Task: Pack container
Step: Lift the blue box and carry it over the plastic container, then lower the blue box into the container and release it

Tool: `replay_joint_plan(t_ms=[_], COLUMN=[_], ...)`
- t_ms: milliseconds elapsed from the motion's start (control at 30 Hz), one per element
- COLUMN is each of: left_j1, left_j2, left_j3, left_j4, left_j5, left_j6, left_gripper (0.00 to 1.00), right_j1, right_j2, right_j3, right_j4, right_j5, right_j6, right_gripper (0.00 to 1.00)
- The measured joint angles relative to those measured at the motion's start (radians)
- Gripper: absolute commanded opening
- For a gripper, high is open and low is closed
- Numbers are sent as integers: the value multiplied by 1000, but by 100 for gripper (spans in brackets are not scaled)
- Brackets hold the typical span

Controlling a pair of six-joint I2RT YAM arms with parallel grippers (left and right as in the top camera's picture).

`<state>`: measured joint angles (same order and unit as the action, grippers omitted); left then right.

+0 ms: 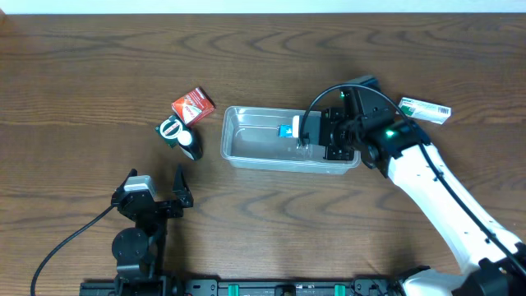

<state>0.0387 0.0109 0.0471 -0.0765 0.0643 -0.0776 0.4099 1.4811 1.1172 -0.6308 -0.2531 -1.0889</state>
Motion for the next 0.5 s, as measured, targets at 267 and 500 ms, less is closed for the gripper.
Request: replay_joint_plan(t_ms=[267,500], left_j1=[0,0], left_j2=[0,0], left_j3=[0,0], left_j4=[0,0], left_j5=[0,0], left_j6=[0,0], left_gripper=[98,98], right_j1=[0,0], right_j2=[84,143], right_j3=[0,0], right_j4=[1,15], right_j5=[10,23], right_j6=[-20,-40], right_gripper=[1,1])
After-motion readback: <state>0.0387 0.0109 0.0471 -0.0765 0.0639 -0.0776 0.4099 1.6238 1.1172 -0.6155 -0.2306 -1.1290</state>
